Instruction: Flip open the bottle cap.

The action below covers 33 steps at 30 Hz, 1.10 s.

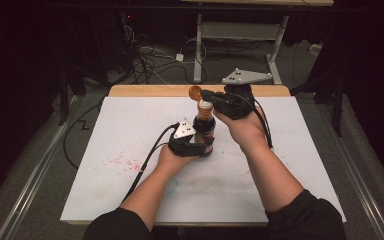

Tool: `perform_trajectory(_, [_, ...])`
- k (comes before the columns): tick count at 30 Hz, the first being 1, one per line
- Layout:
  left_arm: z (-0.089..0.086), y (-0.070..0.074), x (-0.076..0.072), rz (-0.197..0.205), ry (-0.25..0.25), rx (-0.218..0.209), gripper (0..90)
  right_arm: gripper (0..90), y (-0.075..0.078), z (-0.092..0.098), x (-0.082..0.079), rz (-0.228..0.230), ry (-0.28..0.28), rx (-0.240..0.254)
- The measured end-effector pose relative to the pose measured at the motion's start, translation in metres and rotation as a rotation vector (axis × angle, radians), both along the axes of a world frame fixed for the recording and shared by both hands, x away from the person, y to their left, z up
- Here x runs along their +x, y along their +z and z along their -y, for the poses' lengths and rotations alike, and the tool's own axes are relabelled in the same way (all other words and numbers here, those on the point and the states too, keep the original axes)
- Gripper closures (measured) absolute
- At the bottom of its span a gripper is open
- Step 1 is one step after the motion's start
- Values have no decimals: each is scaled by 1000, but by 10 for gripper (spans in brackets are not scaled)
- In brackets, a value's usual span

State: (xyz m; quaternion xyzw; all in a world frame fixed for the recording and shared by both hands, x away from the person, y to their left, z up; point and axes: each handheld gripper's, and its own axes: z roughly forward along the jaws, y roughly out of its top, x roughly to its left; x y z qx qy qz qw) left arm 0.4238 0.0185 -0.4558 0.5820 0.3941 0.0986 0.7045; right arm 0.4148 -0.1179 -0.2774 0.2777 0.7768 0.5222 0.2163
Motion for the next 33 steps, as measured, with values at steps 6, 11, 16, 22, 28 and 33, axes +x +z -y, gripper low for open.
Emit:
perform_trajectory(6, [-1, 1, 0, -12, 16, 33, 285, 900, -1, 15, -5, 10, -5, 2])
perform_trajectory(11, [-1, 2, 1, -19, 18, 46, 283, 900, -9, 29, -9, 15, -16, 8])
perform_trajectory(16, [-1, 4, 0, -31, 24, 69, 282, 900, -23, 40, -13, 9, -32, -8])
perform_trajectory(22, [2, 5, 0, -37, 22, 29, 280, 717, -45, 53, -14, -14, -44, -13])
perform_trajectory(28, [1, 5, 0, -40, 22, 25, 277, 433, -73, 60, -13, -18, -58, -6])
perform_trajectory(33, [-1, 2, 1, -104, -3, 23, 167, 119, -93, 63, -12, -14, -76, -1])
